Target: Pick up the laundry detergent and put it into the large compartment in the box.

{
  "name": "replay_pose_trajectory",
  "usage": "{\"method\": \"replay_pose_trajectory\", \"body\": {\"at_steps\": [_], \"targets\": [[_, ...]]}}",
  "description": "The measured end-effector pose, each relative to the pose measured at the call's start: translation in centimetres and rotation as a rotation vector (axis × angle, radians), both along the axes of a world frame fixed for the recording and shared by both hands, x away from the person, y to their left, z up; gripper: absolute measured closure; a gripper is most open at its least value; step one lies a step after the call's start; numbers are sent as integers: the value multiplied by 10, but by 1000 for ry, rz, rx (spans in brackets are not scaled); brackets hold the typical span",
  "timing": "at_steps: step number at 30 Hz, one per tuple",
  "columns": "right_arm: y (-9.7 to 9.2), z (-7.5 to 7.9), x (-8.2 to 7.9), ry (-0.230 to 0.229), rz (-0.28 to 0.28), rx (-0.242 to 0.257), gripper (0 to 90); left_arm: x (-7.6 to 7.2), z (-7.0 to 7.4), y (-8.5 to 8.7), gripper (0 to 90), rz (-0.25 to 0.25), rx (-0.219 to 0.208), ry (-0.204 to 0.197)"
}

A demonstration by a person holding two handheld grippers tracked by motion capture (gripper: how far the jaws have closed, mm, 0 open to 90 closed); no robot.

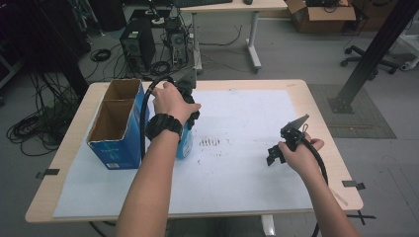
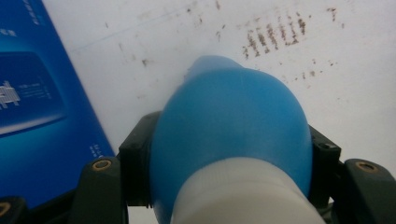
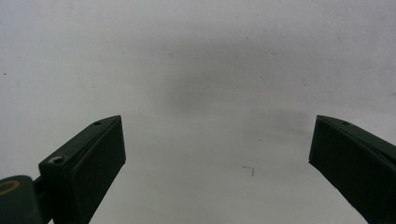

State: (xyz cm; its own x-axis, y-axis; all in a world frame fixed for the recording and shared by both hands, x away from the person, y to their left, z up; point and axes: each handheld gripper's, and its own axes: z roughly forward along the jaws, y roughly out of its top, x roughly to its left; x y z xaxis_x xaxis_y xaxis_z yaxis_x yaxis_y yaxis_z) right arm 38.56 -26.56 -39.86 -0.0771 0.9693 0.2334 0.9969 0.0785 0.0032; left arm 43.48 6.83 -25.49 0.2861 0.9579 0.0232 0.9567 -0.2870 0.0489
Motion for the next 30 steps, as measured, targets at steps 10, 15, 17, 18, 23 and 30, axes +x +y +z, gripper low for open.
{"method": "replay_pose_trajectory", "body": {"at_steps": [10, 15, 17, 18, 23, 30], "targets": [[1, 9, -1, -12, -8, 8, 38, -3, 50, 5, 370, -2, -8, -33], [0, 13, -1, -18, -5, 10, 37, -3, 67, 7, 370, -5, -6, -36], [0, 15, 0, -22, -5, 9, 37, -4, 76, 9, 370, -4, -7, -41], [0, 17, 0, -21, -6, 12, 37, -4, 84, 11, 370, 0, -7, -40], [1, 21, 3, -26, -10, 12, 37, -4, 108, 17, 370, 4, -14, -57], [1, 24, 5, -30, 1, 7, 38, -4, 136, 33, 371, 20, -27, -77]]}}
